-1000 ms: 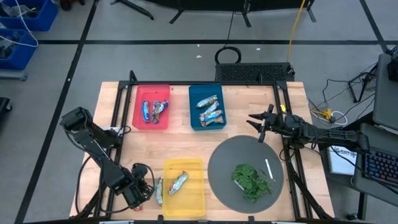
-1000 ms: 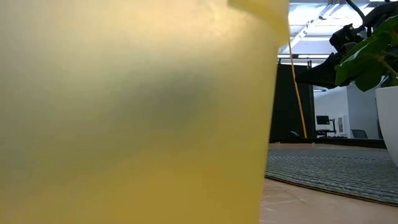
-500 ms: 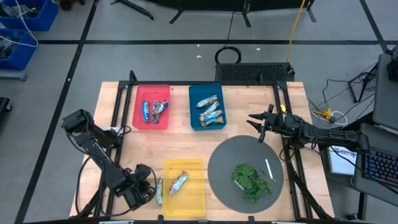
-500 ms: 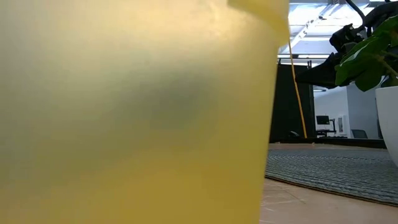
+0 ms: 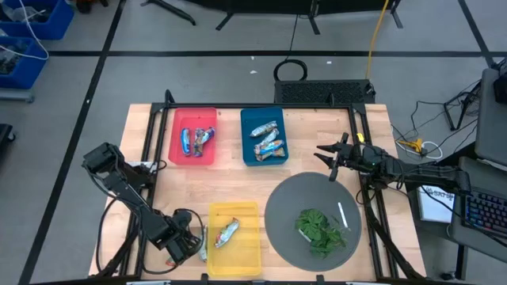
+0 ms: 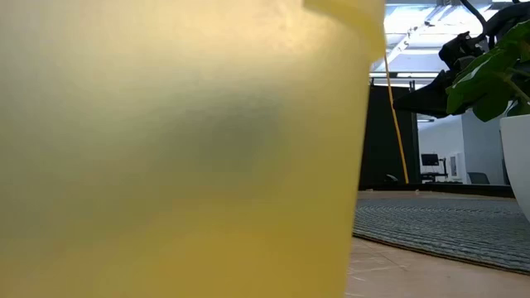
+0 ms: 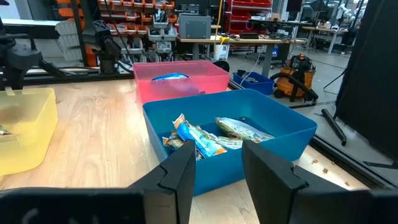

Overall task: Pick and place Granola Bars by type
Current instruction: Put the left red granola bar into the yellow bin, then put the red granola bar into the yellow bin

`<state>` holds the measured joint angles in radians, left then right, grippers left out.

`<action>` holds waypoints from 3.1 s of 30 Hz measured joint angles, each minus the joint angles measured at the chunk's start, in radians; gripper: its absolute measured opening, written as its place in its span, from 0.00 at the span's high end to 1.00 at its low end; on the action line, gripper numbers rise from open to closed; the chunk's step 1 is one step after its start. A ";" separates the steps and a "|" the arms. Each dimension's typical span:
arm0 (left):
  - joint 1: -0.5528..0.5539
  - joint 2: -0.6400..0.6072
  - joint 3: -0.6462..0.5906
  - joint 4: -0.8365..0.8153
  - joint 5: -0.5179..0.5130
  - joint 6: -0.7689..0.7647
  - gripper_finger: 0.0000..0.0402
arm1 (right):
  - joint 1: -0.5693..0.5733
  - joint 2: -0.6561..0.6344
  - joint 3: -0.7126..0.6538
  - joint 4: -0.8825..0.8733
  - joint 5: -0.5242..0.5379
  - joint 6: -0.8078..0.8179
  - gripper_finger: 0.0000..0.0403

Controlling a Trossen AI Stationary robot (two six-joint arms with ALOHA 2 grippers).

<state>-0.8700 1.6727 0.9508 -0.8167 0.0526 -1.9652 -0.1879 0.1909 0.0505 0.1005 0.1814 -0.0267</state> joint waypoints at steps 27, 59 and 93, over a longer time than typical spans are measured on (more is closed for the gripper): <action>-0.003 -0.048 0.053 -0.159 -0.163 0.148 0.99 | 0.000 0.000 0.000 0.000 0.000 0.000 0.69; 0.341 0.024 0.238 0.302 -0.278 1.099 0.67 | 0.000 0.000 0.000 0.000 0.000 0.000 0.70; 0.069 -0.036 0.423 -0.385 -0.207 0.387 0.63 | 0.000 0.000 0.000 0.000 0.000 0.000 0.70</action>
<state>-0.8005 1.6369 1.3739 -1.2017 -0.1544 -1.5778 -0.1879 0.1909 0.0504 0.1001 0.1812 -0.0265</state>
